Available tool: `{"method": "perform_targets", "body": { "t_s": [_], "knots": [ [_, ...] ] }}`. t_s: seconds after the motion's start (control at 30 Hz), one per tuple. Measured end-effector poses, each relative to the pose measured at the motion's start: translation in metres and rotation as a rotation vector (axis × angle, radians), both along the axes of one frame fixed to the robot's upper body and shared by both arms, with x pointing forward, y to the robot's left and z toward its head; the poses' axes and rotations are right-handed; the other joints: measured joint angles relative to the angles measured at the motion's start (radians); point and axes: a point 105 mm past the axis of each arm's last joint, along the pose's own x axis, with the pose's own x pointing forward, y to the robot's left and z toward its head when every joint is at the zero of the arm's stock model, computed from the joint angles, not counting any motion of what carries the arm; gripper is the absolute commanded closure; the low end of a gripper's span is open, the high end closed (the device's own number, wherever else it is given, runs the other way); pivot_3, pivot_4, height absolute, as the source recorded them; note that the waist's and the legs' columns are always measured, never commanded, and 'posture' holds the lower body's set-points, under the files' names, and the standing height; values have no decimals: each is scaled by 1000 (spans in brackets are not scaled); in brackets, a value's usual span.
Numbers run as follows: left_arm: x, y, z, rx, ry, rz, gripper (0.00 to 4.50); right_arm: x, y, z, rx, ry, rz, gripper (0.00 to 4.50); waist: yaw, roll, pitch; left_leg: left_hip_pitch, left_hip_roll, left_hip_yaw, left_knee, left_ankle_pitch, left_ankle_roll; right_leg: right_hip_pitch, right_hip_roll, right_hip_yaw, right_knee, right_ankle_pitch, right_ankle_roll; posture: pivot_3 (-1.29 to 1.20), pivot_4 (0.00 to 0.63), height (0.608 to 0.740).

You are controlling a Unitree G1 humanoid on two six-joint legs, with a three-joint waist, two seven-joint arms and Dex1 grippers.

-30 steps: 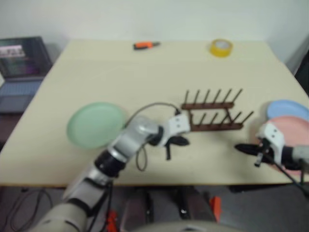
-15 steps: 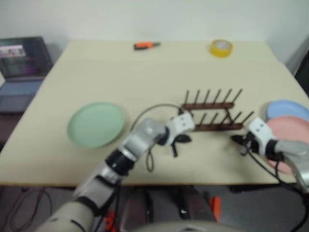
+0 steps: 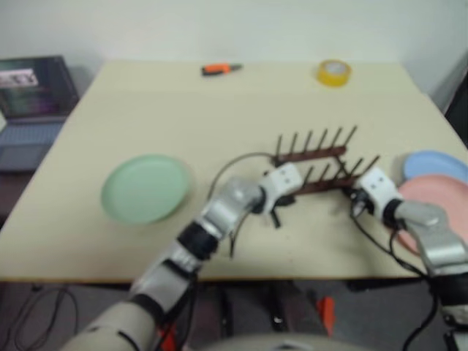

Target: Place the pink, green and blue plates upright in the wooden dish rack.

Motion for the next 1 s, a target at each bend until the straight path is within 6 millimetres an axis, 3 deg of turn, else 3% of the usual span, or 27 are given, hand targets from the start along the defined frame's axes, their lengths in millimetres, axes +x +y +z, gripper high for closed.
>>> {"method": "perform_targets", "body": {
  "t_s": [0.53,1.0],
  "knots": [
    [27,13,3,14,-87,134,4500,22,17,-2,-15,-116,-20,4454,-1,0,0,0,0,1,0,0,0,0,0,0,0,1,1,0,150,740],
    [45,24,6,26,-150,224,4500,28,28,-1,-7,-134,-2,4454,-1,0,0,0,0,0,-1,0,0,0,0,0,0,1,1,0,150,740]
  ]
}}
